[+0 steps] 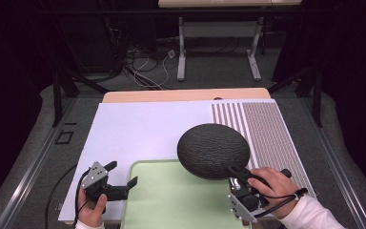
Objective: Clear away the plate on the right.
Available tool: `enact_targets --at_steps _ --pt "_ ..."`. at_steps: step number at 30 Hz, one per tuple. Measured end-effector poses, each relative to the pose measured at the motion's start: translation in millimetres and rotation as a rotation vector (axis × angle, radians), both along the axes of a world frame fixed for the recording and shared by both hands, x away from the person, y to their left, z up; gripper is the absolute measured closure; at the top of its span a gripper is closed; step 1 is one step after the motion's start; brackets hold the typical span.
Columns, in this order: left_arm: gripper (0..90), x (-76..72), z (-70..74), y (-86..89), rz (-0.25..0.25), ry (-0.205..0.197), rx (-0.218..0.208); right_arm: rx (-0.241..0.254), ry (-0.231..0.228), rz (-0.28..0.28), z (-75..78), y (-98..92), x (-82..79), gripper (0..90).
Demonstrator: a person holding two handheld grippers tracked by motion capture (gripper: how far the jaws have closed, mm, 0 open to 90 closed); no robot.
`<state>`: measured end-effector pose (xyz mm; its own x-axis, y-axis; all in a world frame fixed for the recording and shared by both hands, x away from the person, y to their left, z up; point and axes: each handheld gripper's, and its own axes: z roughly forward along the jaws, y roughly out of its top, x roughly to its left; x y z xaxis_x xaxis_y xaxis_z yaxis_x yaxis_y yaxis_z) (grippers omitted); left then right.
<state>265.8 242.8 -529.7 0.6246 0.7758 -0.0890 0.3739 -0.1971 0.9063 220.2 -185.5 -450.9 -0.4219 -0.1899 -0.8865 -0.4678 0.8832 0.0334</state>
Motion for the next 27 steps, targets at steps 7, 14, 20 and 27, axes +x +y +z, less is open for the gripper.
enact_targets --at_steps 7,14,20,27 --pt "0.6 0.0 -0.1 0.5 0.001 0.001 -0.003 0.004 -0.006 0.069 -4.8 18.2 -3.4 84.0" --pt "0.6 0.0 -0.1 0.6 0.0 0.0 -0.002 0.014 -0.004 0.104 -5.2 31.9 -6.9 84.3" --pt "0.6 0.2 -0.3 0.4 -0.001 0.001 0.0 0.023 -0.02 0.132 -6.8 38.9 -8.2 83.7" --pt "0.6 0.2 -0.2 0.6 0.0 0.0 0.0 0.016 -0.028 0.176 -8.3 45.0 -11.9 82.6"
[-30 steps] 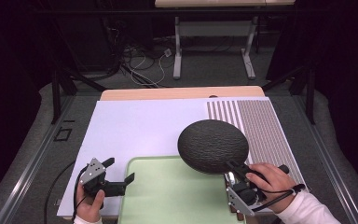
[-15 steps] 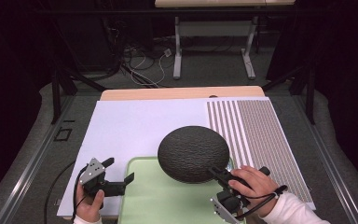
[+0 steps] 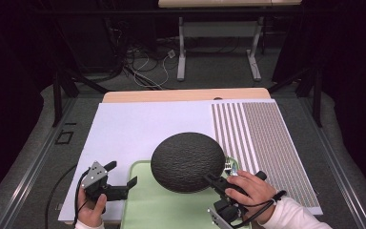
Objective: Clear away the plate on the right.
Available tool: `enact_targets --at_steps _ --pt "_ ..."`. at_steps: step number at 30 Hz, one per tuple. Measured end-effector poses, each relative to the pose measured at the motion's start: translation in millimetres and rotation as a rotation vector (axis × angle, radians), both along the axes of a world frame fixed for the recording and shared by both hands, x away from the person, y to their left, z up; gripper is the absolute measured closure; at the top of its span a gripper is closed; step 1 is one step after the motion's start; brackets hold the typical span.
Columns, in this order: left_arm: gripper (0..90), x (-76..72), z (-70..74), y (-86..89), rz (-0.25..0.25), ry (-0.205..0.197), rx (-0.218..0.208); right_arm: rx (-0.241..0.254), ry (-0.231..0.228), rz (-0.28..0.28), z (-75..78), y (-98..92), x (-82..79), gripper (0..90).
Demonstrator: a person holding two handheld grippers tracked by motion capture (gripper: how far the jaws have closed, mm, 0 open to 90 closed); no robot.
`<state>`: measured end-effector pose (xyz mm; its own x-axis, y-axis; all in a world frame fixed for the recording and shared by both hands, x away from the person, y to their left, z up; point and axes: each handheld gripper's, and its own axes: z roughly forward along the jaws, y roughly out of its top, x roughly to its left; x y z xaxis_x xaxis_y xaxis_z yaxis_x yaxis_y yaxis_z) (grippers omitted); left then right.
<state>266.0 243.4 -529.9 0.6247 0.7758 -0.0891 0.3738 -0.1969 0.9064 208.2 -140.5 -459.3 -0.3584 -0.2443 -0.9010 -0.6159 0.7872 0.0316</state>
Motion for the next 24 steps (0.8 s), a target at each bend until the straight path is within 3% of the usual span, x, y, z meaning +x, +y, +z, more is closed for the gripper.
enact_targets --at_steps 8,24 --pt "0.6 -0.2 0.0 -0.3 -0.001 -0.001 0.002 -0.007 -0.015 0.044 -1.4 4.5 -10.0 82.4" --pt "0.7 -0.3 0.5 1.4 0.006 -0.003 0.0 -0.034 0.012 0.08 -11.3 10.9 -20.4 81.8"
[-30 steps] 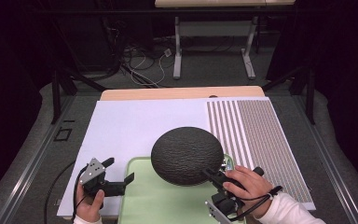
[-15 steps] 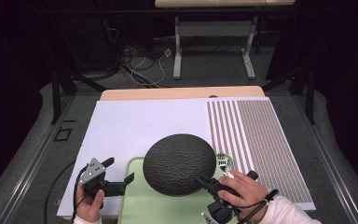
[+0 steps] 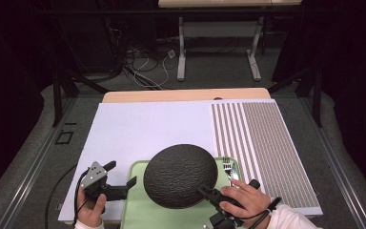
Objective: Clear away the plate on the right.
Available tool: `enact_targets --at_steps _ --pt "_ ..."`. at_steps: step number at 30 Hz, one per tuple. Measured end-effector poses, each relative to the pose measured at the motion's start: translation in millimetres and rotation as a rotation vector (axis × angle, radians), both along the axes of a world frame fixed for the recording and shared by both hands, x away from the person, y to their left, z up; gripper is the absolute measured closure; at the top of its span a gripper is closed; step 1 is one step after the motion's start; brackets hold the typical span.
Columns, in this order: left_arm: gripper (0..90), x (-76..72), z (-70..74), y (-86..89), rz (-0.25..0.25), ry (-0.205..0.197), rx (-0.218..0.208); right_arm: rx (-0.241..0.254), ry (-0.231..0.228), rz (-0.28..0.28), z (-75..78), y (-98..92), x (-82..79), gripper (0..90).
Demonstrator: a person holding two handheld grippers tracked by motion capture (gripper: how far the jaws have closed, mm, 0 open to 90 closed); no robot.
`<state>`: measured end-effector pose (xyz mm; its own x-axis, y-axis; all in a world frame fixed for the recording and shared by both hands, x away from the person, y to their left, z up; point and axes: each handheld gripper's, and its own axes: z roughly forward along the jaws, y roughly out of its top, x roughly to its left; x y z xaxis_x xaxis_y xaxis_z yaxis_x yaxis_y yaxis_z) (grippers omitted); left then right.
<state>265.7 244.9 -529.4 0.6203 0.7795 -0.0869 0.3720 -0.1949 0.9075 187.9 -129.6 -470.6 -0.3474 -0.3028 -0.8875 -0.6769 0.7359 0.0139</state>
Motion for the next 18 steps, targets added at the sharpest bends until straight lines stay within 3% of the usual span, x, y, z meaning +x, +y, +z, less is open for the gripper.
enact_targets --at_steps 14,18 --pt "0.6 -0.4 0.5 0.2 0.0 -0.001 -0.003 -0.039 0.073 0.0 -22.1 5.3 -5.2 81.0" --pt "0.6 -0.5 0.5 0.3 0.0 -0.002 -0.004 -0.06 0.081 0.022 -26.6 7.5 -5.6 80.8"
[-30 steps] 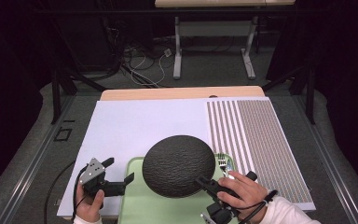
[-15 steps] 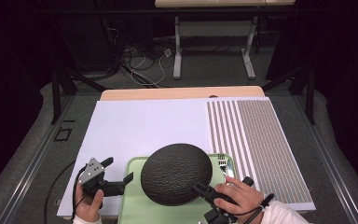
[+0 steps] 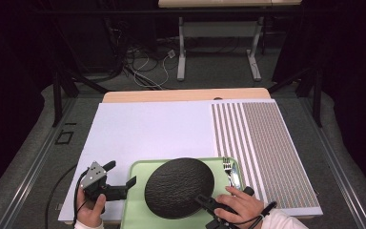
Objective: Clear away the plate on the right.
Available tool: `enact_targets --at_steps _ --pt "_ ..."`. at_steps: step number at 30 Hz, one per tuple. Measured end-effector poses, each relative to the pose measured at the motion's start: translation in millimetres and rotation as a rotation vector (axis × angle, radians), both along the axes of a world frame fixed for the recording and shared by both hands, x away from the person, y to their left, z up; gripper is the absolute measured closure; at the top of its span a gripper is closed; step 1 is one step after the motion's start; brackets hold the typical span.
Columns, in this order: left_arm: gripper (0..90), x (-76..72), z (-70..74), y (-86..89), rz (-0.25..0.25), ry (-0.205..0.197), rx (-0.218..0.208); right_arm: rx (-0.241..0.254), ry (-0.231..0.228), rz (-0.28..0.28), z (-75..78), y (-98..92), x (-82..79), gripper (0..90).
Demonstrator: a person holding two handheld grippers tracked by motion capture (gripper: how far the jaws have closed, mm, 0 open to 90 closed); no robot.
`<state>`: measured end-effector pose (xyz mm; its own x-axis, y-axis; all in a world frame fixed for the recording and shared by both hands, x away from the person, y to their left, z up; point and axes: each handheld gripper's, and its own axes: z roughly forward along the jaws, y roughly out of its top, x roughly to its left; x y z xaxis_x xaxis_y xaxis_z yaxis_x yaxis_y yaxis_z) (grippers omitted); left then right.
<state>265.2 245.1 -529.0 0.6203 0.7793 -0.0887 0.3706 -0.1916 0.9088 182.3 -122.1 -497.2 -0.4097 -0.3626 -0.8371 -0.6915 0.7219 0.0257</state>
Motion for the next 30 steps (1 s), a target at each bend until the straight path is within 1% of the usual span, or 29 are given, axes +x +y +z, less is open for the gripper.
enact_targets --at_steps 1,3,5,6,8,9,11,14,15,17,19,20,21,23,24,25,26,27,28,30 --pt "0.6 0.0 0.0 -0.1 0.0 0.0 0.001 -0.011 0.01 -0.005 -1.3 0.0 -0.7 80.6" --pt "0.6 -0.2 0.1 -0.2 -0.001 0.0 0.002 -0.012 0.021 -0.001 -3.6 -0.1 -1.2 80.5" --pt "0.6 -0.2 0.1 -0.3 -0.001 0.0 0.002 -0.025 0.027 -0.001 -5.1 0.1 -1.8 80.5" --pt "0.6 -0.2 0.1 -0.3 -0.001 0.0 0.001 -0.017 0.031 0.016 -6.9 0.5 -1.1 80.5" --pt "0.6 -0.1 0.0 -0.2 -0.001 0.0 0.001 -0.034 0.038 -0.001 -8.3 0.2 -2.1 80.4" --pt "0.6 -0.1 0.0 -0.2 -0.001 0.0 0.001 -0.028 0.045 0.0 -10.2 -0.1 -1.8 80.4" --pt "0.6 -0.1 0.0 -0.2 -0.001 0.0 0.001 -0.041 0.048 0.006 -11.3 -0.1 -1.1 80.1" --pt "0.6 -0.1 0.0 -0.1 -0.001 0.0 0.0 -0.047 0.065 -0.008 -13.5 -1.6 -0.3 79.5" --pt "0.6 0.0 0.0 -0.1 -0.001 0.0 -0.001 -0.061 0.073 -0.008 -13.2 -1.4 0.4 80.0" --pt "0.6 -0.1 0.1 -0.2 -0.001 0.0 0.0 -0.058 0.073 -0.003 -14.0 -2.3 1.0 80.2" --pt "0.6 -0.2 0.2 -0.3 0.0 -0.002 0.005 -0.052 0.083 0.002 -13.5 -3.3 2.9 80.8" --pt "0.6 -0.2 0.2 -0.4 -0.001 -0.003 0.004 -0.059 0.102 0.002 -13.0 -4.0 3.6 81.6" --pt "0.7 -0.2 0.2 -0.5 -0.001 -0.003 0.004 -0.057 0.112 0.012 -12.9 -4.7 4.6 81.8" --pt "0.6 -0.3 0.0 -0.7 -0.001 0.0 -0.001 -0.056 0.119 0.009 -12.7 -5.5 5.4 82.3" --pt "0.6 -0.1 0.0 -0.6 -0.002 0.0 -0.001 -0.053 0.137 0.007 -13.4 -6.3 6.1 82.7" --pt "0.6 -0.1 -0.1 -0.5 -0.003 0.001 -0.001 -0.061 0.13 0.015 -12.5 -6.5 7.0 82.8" --pt "0.6 -0.1 -0.1 -0.6 -0.002 0.001 -0.002 -0.056 0.142 0.011 -13.7 -7.5 7.4 83.1" --pt "0.6 -0.1 -0.2 -0.7 -0.002 0.001 -0.002 -0.073 0.139 0.023 -12.7 -6.8 8.7 83.5" --pt "0.6 -0.1 -0.3 -0.8 -0.001 0.001 -0.002 -0.072 0.146 0.012 -13.1 -8.1 8.3 83.5" --pt "0.6 -0.1 -0.2 -1.1 -0.002 0.002 -0.002 -0.079 0.156 0.009 -13.7 -9.2 9.4 83.2"
